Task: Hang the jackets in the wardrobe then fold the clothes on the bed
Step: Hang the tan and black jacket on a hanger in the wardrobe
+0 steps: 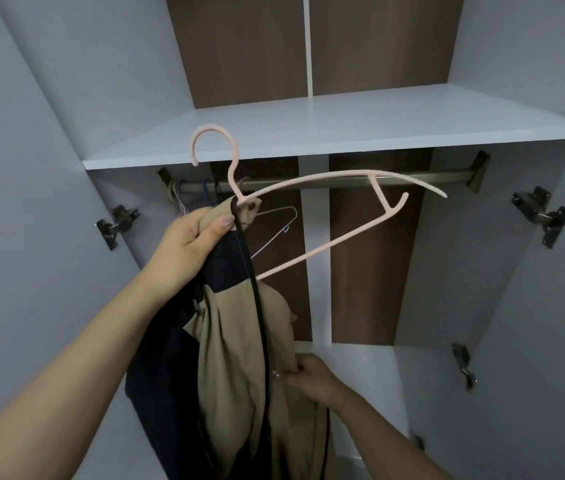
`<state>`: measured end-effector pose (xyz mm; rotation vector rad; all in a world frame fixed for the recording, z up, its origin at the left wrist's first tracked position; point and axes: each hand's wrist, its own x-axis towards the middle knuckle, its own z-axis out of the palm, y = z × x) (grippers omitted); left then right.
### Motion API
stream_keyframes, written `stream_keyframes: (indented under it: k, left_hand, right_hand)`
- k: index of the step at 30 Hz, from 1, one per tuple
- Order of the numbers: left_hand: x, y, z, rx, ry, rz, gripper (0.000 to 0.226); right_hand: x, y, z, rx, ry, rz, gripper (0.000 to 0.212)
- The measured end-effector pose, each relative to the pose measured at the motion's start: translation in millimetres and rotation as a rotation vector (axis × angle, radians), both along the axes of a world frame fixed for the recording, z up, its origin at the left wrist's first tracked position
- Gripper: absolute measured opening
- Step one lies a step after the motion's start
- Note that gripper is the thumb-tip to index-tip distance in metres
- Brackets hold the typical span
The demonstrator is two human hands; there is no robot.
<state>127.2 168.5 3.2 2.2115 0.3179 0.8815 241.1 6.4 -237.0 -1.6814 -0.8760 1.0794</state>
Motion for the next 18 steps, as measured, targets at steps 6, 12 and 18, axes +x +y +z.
stream_keyframes:
  k: [6, 12, 18]
  left_hand:
    - [-53, 19, -8, 0.089, 0.274, -0.032, 0.042]
    - [-91, 33, -50, 0.204, 0.543, -0.085, 0.037]
    - [-73, 36, -54, 0.429, 0.519, 0.061, 0.024]
  right_hand:
    - [46, -7, 35, 0.104, 0.045, -0.139, 0.018]
    - [97, -7, 130, 0.124, -0.323, -0.017, 0.044]
    - [107, -2, 192, 0.003, -0.734, -0.089, 0.054]
